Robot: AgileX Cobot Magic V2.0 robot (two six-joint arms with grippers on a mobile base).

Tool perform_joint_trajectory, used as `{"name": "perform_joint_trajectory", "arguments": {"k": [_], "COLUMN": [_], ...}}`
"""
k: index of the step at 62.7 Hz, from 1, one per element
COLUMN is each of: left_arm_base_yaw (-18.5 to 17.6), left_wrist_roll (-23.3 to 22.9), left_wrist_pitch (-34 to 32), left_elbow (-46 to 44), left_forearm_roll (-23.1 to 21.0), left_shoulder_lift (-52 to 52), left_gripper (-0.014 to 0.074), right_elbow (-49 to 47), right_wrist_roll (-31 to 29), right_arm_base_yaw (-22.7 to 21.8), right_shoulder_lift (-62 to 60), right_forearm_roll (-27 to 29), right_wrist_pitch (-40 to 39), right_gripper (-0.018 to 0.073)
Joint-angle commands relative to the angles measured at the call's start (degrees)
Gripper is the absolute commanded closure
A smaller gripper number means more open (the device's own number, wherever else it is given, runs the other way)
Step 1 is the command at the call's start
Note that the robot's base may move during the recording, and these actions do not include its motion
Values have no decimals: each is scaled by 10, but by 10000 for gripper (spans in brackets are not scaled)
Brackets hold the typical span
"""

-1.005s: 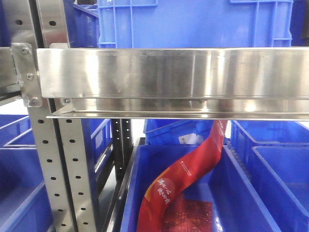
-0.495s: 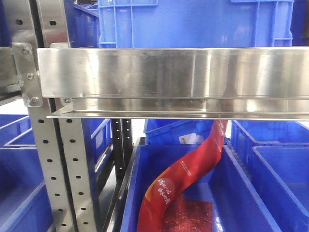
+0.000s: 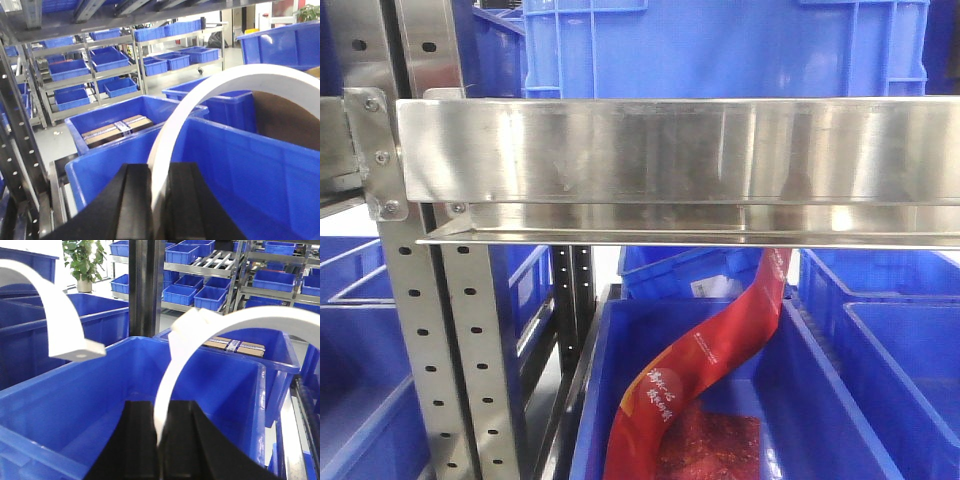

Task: Grab PVC pipe and place in blue bin
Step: 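Lower the white arc into the blue bin and open the right gripper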

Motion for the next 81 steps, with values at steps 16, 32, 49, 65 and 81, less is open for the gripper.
{"name": "perform_joint_trajectory", "arguments": {"k": [16,32,49,65,81], "left_arm_base_yaw": [-4,-4,4,16,17], "left_wrist_roll": [0,0,0,0,0], "left_wrist_pitch": [-88,-150,-184,-194,-205], "left_elbow": [-20,-20,-20,-20,-20], "left_forearm_roll": [21,25,52,57,57], "left_shoulder_lift": [47,83,98,114,130], "left_gripper": [707,707,707,707,707], "right_elbow": [-6,-6,-6,-6,-6], "right_wrist_roll": [-6,-6,-6,-6,-6], "right_arm_base_yaw": [1,1,1,1,1], "right_shoulder_lift": [36,72,94,118,125], "right_forearm_roll": [-10,-15,-16,-16,-17], "right_wrist_pitch": [-74,-98,-140,-145,-166], "right_gripper": [720,720,720,720,720]}}
